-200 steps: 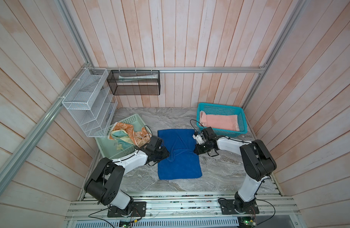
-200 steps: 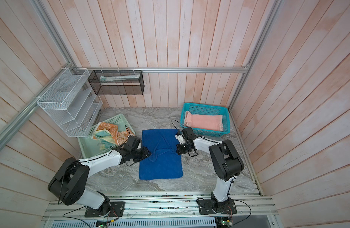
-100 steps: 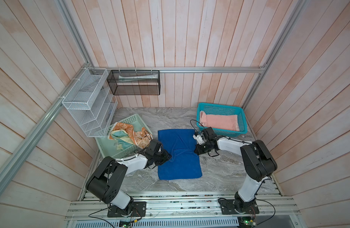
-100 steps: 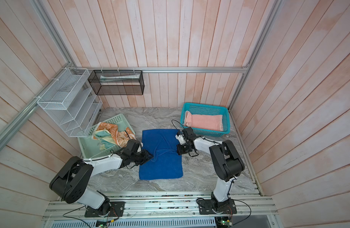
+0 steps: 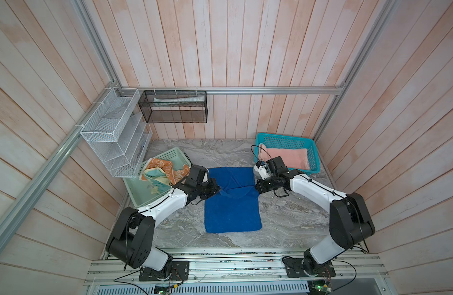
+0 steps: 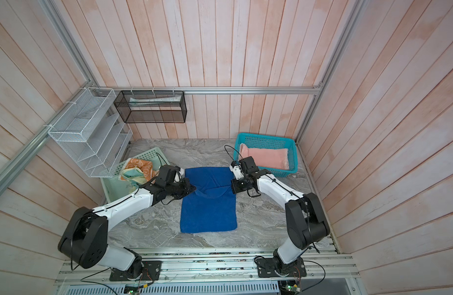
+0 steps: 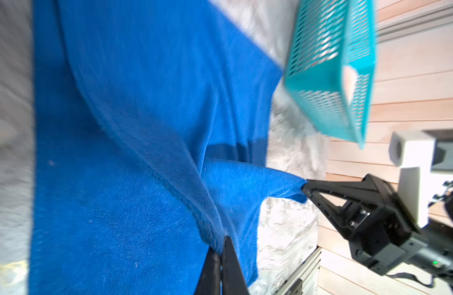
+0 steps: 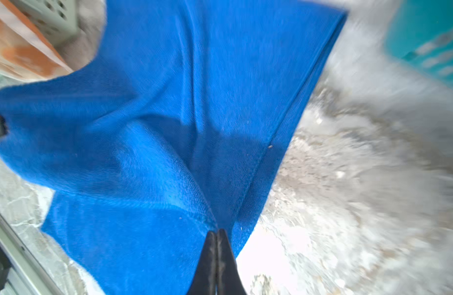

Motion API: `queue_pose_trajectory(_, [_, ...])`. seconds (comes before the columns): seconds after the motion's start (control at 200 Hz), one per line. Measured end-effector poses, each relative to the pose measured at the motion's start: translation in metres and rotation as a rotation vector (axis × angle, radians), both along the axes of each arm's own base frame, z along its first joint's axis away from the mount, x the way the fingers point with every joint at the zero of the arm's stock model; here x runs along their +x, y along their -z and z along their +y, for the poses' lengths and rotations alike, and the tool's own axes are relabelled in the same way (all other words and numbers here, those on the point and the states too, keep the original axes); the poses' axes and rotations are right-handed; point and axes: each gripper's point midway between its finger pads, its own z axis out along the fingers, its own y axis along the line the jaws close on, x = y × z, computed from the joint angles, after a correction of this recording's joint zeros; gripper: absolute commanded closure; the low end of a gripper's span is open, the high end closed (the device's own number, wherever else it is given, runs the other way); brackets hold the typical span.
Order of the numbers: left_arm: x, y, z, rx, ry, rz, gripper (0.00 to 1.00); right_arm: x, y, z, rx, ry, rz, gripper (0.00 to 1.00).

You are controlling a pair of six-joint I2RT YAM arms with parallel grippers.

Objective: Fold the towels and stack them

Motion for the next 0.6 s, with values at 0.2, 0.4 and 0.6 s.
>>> queue_pose_trajectory(0.2, [-0.013, -0.005, 0.026, 0.033, -0.013, 0.018, 1.00, -0.029, -0.031, 0.004, 0.027, -0.014, -0.034, 1.00])
queue_pose_trajectory(0.4, [-0.073, 0.076, 0.041, 0.069, 0.010, 0.250, 1.00, -0.098, 0.034, 0.005, 0.017, -0.039, 0.162, 1.00])
queue_pose_trajectory(0.6, [-0.091, 0.115, 0.043, 0.081, 0.024, 0.357, 1.00, -0.115, 0.080, -0.004, -0.035, -0.012, 0.286, 1.00])
